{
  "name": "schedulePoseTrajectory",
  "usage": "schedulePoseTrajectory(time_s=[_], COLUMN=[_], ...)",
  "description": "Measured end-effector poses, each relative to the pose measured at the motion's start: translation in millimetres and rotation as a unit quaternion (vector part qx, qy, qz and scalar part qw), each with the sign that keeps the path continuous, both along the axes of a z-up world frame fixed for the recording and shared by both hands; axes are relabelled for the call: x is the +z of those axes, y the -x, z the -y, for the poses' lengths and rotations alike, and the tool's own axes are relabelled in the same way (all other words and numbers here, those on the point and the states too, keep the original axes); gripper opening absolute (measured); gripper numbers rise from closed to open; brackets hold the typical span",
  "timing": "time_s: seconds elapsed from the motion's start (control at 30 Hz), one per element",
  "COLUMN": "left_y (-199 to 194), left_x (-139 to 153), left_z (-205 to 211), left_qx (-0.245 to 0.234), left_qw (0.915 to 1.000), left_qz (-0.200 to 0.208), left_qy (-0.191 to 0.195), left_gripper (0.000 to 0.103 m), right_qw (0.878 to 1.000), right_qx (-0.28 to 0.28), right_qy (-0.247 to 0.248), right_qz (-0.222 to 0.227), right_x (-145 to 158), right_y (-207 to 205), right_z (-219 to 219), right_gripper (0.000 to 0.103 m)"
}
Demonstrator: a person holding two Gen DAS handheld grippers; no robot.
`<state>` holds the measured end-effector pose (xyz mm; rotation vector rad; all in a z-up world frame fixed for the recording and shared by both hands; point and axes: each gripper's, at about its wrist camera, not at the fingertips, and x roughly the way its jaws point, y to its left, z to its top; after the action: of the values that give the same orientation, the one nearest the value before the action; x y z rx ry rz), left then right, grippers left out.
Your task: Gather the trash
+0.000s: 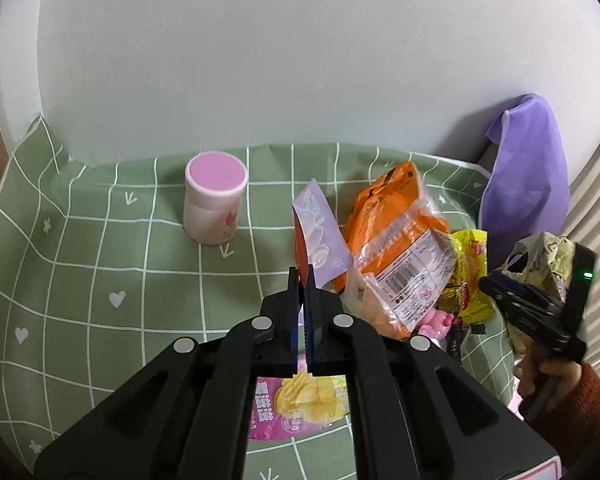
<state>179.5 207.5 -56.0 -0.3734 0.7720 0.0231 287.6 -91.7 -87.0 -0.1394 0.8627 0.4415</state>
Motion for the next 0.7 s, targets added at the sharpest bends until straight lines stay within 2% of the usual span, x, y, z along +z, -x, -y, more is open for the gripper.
schedulePoseTrajectory(time_s=[0.07, 0.13, 0.2, 0.27, 0.47, 0.7], left_y=[-0.5, -2.3, -4.9, -7.6, -19.3, -31.0], left_x=[2.9, 3.9, 4.8, 6.6, 13.9, 20.8], left_z=[3.2, 6.3, 11.5, 15.9, 31.6, 48.4], left_qx=[-0.003, -0.011, -0.019, -0.028, -0.064, -0.098], left_qw=[1.0000, 0.9999, 0.9998, 0.9996, 0.9977, 0.9946], left_qz=[0.004, 0.004, 0.005, 0.009, 0.023, 0.035], left_qy=[0.002, -0.001, -0.004, -0.001, -0.001, 0.003], left_gripper=[0.002, 0.002, 0.002, 0.002, 0.002, 0.002], right_qw=[1.000, 1.000, 1.000, 1.000, 1.000, 0.999], right_qx=[-0.003, -0.004, -0.005, -0.006, -0.012, -0.030], right_qy=[-0.004, -0.009, -0.013, -0.016, -0.019, -0.030], right_qz=[-0.001, -0.004, -0.009, -0.015, -0.015, 0.001], right_x=[-2.0, -2.3, -2.4, -2.6, 2.1, 20.9], right_y=[-2.0, -1.2, 0.6, 4.4, 19.9, 36.8], right_z=[1.9, 5.5, 8.9, 12.3, 22.7, 35.4], right_gripper=[0.035, 0.027, 0.015, 0.010, 0.007, 0.005])
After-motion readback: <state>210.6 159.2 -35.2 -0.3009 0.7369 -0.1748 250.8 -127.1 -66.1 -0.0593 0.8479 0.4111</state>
